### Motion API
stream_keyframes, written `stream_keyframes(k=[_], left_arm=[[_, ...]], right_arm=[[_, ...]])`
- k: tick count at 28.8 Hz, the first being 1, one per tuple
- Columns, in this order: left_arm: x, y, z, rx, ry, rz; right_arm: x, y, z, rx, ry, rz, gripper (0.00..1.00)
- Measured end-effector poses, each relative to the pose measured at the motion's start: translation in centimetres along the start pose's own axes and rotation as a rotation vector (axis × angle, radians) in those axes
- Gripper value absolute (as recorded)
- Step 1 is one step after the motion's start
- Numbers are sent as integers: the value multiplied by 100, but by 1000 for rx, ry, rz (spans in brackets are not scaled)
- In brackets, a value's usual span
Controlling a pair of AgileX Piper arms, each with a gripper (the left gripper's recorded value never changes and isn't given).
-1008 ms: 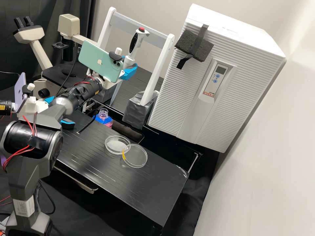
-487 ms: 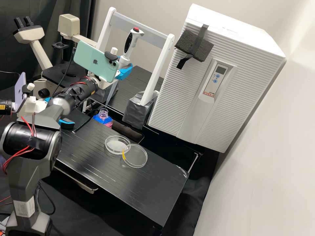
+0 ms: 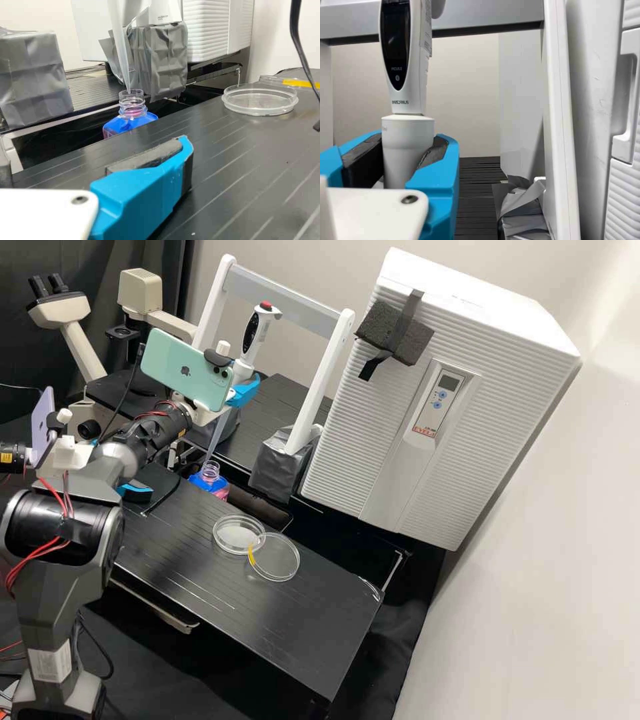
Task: Use the pipette
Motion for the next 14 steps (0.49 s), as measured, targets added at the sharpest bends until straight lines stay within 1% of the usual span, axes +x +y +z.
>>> stream_keyframes(k=[3,7,11,14], left_arm=[[0,0,0,0,0,0],[0,0,0,0,0,0],[0,0,0,0,0,0],[0,0,0,0,0,0]], right_arm=[[4,-6,3,-16,1,11,0],[12,-13,14,-20,-1,20,0],[20,-24,16,-34,6,24,0],[21,-23,16,-36,7,29,0]])
